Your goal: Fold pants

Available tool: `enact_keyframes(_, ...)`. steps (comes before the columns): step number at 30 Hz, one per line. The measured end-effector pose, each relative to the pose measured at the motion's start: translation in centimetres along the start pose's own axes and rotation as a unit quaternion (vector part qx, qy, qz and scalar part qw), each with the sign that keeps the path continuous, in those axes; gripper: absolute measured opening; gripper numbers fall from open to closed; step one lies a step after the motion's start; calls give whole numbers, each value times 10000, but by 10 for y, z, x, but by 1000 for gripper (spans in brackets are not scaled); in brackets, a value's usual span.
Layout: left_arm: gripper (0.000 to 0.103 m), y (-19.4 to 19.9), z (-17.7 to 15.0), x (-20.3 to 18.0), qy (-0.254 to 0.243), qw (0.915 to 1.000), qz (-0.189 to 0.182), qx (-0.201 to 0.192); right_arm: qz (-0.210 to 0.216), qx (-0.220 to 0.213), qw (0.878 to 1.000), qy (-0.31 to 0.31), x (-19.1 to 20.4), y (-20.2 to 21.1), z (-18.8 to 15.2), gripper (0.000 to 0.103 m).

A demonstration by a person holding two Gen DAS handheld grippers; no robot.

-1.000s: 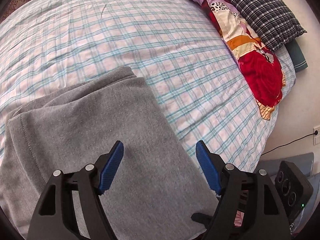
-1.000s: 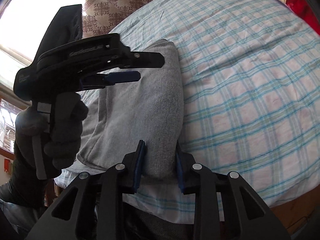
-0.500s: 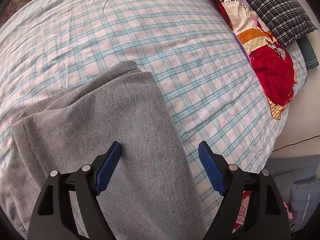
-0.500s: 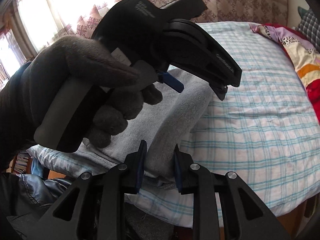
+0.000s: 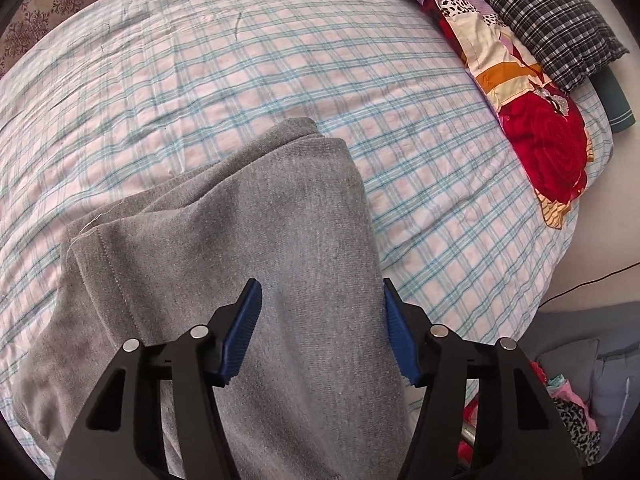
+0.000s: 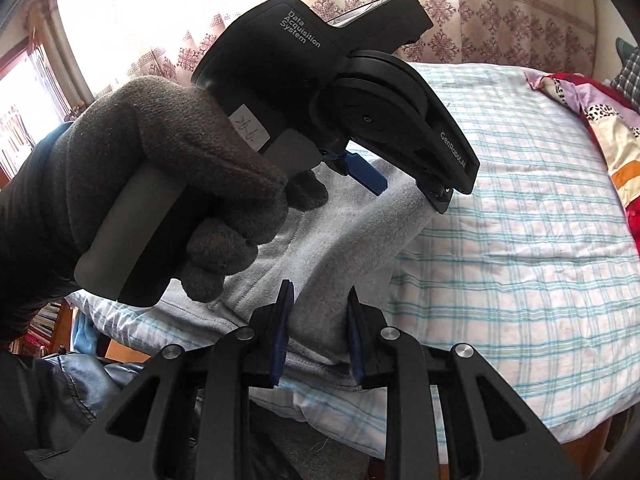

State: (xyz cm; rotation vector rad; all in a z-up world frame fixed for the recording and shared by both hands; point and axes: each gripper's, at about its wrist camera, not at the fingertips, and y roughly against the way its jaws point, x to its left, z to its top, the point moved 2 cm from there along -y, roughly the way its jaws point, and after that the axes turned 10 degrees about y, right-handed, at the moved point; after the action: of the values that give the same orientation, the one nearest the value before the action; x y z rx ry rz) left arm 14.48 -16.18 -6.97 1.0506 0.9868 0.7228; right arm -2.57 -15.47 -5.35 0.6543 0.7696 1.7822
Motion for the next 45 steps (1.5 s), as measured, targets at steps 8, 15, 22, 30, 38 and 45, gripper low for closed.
enact_keyframes(8, 73, 13, -10, 7, -103, 9998, 156, 57, 37, -55, 9995, 293, 27, -5, 16, 25)
enact_keyframes(15, 53, 27, -16, 34, -14, 9999, 25, -127, 129, -74, 9986, 501, 45, -9, 26, 25)
enact_keyframes(22, 23, 54, -25, 62, 59, 9975, -571, -413, 372, -151, 9974, 596, 54, -5, 34, 25)
enact_keyframes(30, 21, 95, -42, 124, 701, 9865, -1242, -805, 1258, -317, 9910, 328, 62, 0, 55, 31)
enact_keyframes(38, 18, 118, -80, 197, 1323, 9726, -1600, -1047, 1573, -732, 9848, -11, 54, 12, 69, 33)
enact_keyframes(45, 17, 140, -115, 256, 1864, 9564, -1800, -1351, 1091, -281, 9933, -262, 45, -26, 67, 33)
